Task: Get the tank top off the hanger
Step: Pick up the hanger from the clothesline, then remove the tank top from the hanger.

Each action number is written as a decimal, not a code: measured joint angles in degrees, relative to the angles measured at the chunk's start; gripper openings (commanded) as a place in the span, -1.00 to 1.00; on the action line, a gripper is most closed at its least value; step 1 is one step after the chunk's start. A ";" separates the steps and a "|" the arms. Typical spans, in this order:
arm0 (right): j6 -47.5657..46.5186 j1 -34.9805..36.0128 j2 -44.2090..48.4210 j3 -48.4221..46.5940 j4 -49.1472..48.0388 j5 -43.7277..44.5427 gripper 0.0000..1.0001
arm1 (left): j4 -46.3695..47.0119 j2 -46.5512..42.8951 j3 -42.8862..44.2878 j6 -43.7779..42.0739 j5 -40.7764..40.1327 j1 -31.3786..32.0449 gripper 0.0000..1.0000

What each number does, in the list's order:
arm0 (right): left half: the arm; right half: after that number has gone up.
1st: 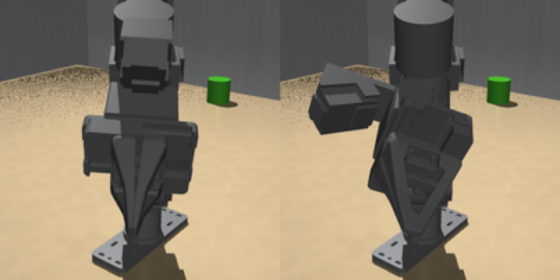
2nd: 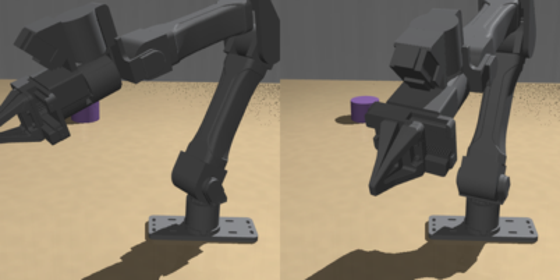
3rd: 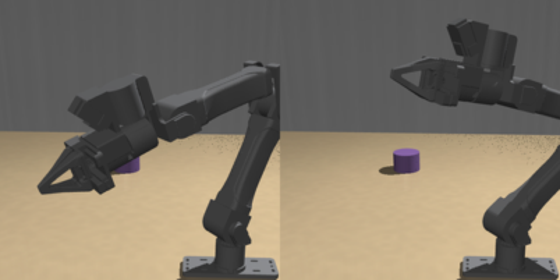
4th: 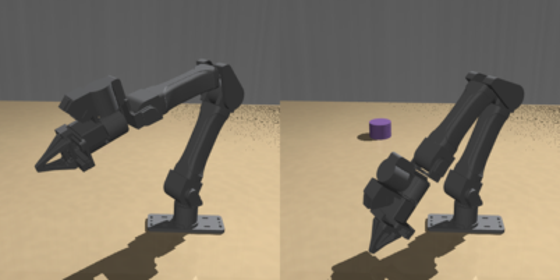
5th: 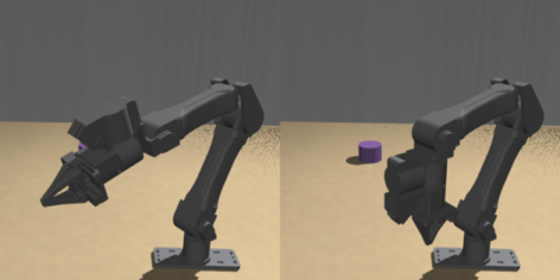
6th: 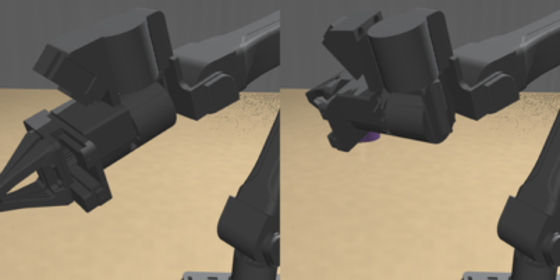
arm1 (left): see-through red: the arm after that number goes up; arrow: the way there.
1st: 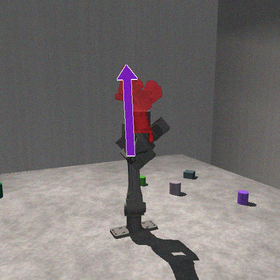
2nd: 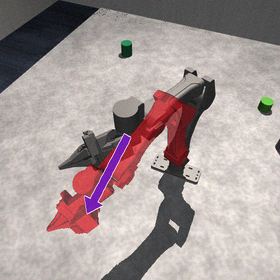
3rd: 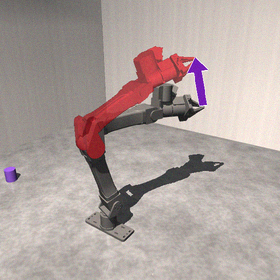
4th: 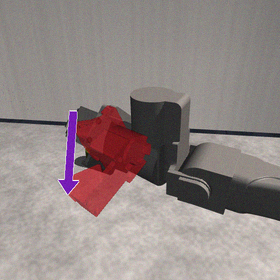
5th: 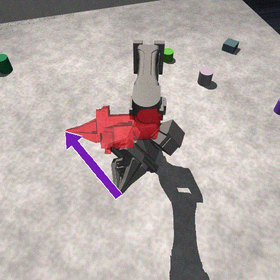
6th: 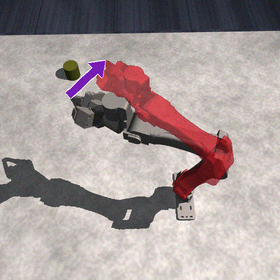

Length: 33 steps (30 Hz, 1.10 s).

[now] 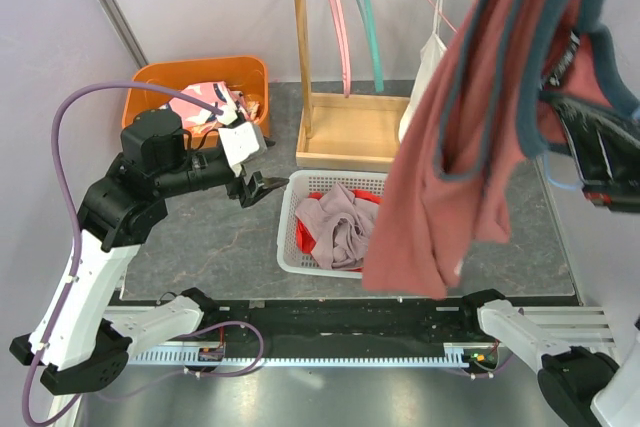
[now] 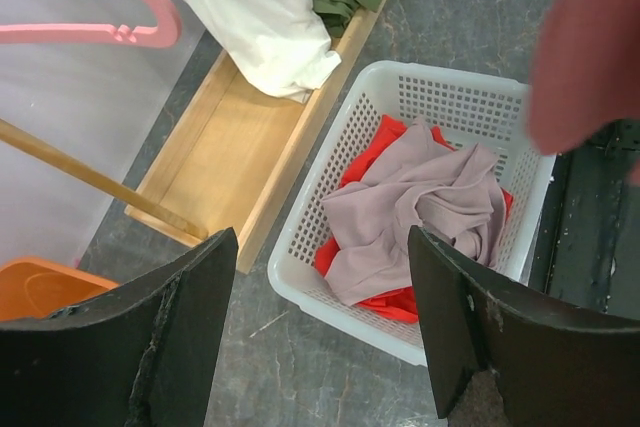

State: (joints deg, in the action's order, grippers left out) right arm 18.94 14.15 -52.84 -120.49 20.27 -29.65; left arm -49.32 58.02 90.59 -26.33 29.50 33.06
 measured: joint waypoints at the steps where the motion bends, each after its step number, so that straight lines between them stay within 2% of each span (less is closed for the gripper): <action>1: 0.04 -0.22 -0.85 0.02 -0.39 0.17 -1.00 | 0.02 0.00 0.00 0.02 0.20 0.00 0.51; 7: 1.03 -1.77 -5.03 2.71 -3.74 0.55 -1.00 | 0.02 -0.09 0.00 0.09 0.66 -0.26 0.51; 13: 1.31 -2.32 -4.46 14.34 -4.24 -3.65 -1.00 | -0.44 -0.37 0.59 0.11 0.68 -0.26 0.55; 18: -0.46 -2.29 -1.36 26.84 0.66 -9.44 -1.00 | -2.12 -0.79 2.95 -0.02 0.61 -0.26 0.68; 19: -1.11 -2.19 -0.59 29.53 2.23 -10.78 -1.00 | -2.71 -1.22 3.39 -0.22 0.55 -0.26 0.79; 22: -3.63 -1.49 0.68 33.31 7.63 -13.94 -1.00 | -4.81 -2.93 4.79 -1.14 -0.07 -0.26 0.87; 27: -9.60 1.42 3.15 39.63 12.24 -19.52 -1.00 | -6.01 -5.01 10.34 -2.69 0.35 -0.26 0.89; 30: -11.43 2.25 7.72 48.48 12.15 -21.81 -1.00 | -5.31 -5.60 14.32 -3.63 4.11 -0.26 0.88; 33: -13.25 3.28 11.28 53.16 14.97 -22.05 -1.00 | -3.74 -5.64 15.23 -4.74 7.82 -0.24 0.85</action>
State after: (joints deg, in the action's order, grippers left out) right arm 5.69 17.43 -41.56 -67.33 35.24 -51.70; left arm -53.06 52.38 105.82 -31.07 37.32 32.82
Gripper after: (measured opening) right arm 0.063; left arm 0.938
